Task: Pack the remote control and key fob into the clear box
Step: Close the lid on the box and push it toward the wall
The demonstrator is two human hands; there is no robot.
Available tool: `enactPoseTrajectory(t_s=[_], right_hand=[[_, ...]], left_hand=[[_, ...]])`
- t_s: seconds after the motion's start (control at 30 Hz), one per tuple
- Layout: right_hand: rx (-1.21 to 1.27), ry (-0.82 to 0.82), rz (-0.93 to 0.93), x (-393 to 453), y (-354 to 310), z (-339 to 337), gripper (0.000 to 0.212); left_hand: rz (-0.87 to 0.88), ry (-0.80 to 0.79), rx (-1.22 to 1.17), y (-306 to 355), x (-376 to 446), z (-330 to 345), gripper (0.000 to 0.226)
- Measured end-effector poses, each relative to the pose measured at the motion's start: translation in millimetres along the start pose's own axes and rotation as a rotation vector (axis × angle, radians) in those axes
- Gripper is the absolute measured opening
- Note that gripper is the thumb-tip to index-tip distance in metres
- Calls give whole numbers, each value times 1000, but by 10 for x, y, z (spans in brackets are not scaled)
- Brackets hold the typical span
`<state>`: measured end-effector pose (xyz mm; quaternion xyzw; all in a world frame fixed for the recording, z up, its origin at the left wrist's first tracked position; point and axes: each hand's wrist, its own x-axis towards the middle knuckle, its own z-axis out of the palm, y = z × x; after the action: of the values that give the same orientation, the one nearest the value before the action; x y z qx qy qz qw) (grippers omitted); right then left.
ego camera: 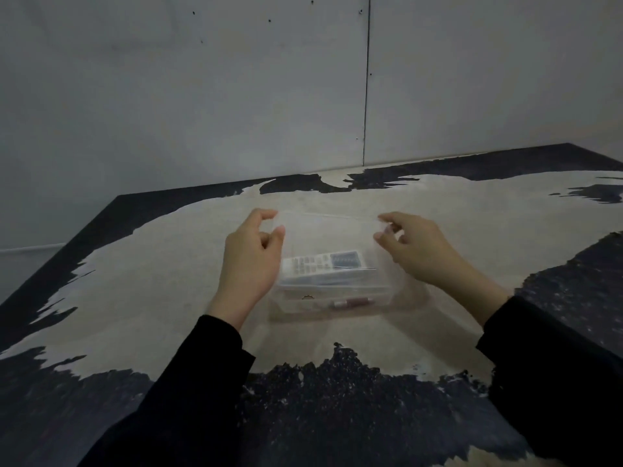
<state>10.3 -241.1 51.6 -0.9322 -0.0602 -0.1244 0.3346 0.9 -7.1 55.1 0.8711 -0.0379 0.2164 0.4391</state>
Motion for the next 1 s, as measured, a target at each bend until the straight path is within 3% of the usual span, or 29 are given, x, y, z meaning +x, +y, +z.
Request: enactPoseTrajectory(t_s=[0.13,0.3,0.57,0.67,0.73,0.8,0.9,1.0], right_hand=[[-125,17,-19,-13,-67,107,45],[-265,-6,3,-88,-57,150,41],[-294,-121,-5,-46,-29,75,39],[-401,-46,-152,-85,-59,82,41],[-325,-96,-222,-119,-113,95,50],[-276,-276,-196,-154,-166,134,67],[-347,-397,-181,-190,-159,161,99],[-408,-389,-190,-198,-153,172,95]], left_hand=[[-49,-105,317,-98,13,10,26],[-22,-101,585,-150,25,23,28],[-11,-163,561,-129,-3,72,30],[6,-168,579,-110,-18,82,31],[13,-173,599,-110,-13,83,30],[4,-174,614,-114,-14,69,32],[-15,-161,575,-82,-17,90,52],[192,-132,543,-31,-33,125,60]])
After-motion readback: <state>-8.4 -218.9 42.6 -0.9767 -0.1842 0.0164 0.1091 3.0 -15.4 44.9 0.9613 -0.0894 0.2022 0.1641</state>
